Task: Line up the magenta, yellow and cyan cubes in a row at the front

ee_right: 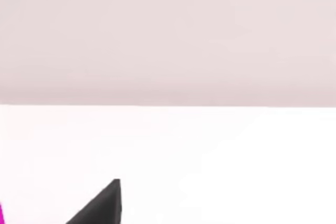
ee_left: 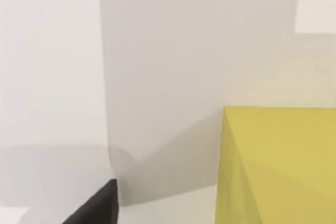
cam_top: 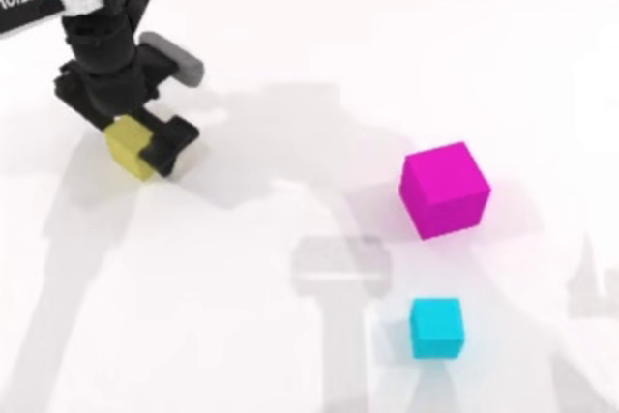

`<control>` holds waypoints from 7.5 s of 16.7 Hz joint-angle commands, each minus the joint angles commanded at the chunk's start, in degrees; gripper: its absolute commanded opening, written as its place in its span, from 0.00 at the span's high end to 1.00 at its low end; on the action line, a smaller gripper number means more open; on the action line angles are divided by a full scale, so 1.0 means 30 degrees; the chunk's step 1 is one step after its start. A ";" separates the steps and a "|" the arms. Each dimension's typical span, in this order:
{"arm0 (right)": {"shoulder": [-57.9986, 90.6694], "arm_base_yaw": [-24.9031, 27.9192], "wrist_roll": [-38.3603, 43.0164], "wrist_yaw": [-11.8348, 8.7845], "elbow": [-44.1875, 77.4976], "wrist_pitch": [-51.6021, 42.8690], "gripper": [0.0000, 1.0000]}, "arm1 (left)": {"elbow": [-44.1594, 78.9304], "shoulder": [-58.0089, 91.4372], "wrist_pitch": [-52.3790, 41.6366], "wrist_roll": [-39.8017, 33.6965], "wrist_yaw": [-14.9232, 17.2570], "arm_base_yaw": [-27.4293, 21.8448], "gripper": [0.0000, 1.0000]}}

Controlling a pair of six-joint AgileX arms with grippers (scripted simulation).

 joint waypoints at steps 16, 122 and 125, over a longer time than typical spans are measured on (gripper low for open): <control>0.0000 0.0000 0.0000 0.0000 0.0000 0.0000 0.00 | 0.0000 0.0000 0.0000 0.0000 0.0000 0.0000 1.00; 0.5549 0.1377 0.0507 -0.0028 0.5460 -0.3660 0.00 | -0.9488 -1.2807 0.0555 -2.6855 -0.0523 -1.1085 0.00; 1.0883 0.2419 0.0907 0.0001 1.0133 -0.6637 0.00 | -1.3304 -1.7611 0.3032 -2.5700 -0.0586 -0.8842 0.00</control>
